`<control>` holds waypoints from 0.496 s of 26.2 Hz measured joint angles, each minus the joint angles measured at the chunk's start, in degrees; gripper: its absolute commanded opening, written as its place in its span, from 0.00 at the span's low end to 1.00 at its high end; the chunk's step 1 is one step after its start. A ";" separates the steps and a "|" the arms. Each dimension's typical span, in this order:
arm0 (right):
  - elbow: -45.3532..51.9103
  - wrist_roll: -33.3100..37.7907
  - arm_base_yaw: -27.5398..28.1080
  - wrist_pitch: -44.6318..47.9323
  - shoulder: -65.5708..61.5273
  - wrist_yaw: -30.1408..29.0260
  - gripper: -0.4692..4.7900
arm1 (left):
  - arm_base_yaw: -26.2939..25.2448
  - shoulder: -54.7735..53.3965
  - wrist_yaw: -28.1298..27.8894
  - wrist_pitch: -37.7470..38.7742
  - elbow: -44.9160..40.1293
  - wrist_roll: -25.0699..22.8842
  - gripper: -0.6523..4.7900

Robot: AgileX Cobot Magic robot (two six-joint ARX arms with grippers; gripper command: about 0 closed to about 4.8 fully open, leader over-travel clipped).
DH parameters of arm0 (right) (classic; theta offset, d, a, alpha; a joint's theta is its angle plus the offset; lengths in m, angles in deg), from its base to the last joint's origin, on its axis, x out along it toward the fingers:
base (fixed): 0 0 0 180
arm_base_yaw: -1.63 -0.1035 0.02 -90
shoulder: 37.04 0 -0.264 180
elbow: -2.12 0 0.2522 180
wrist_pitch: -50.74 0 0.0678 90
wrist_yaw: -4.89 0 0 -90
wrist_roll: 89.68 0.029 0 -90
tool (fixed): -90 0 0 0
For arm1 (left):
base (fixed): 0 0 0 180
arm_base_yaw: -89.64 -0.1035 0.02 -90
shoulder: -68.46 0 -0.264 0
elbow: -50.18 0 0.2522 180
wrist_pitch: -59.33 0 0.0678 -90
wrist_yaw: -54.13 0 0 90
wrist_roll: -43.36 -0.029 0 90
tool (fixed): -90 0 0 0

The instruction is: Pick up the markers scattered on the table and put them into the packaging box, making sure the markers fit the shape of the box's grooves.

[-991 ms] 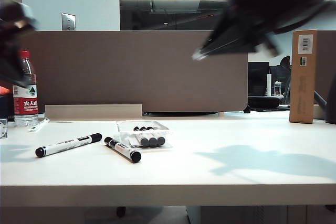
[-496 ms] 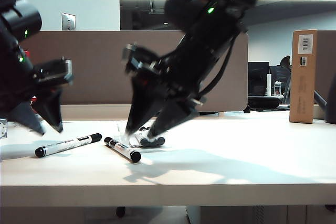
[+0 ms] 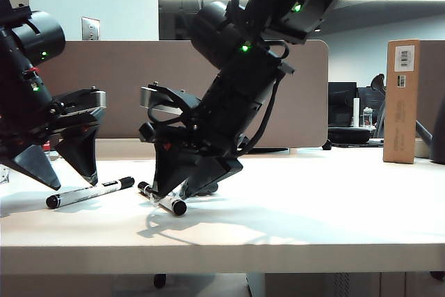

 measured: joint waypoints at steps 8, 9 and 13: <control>-0.13 -0.02 -0.81 2.47 -1.79 2.12 0.53 | 3.52 -2.34 -1.73 -1.27 0.04 -0.26 0.74; -0.20 -0.04 -0.96 2.82 -1.97 2.49 0.53 | 3.56 -2.71 -2.29 -1.64 0.37 -0.26 0.74; -0.46 -0.04 -1.25 3.06 -2.29 3.65 0.53 | 3.56 -4.63 -2.75 -4.13 1.05 -0.35 0.74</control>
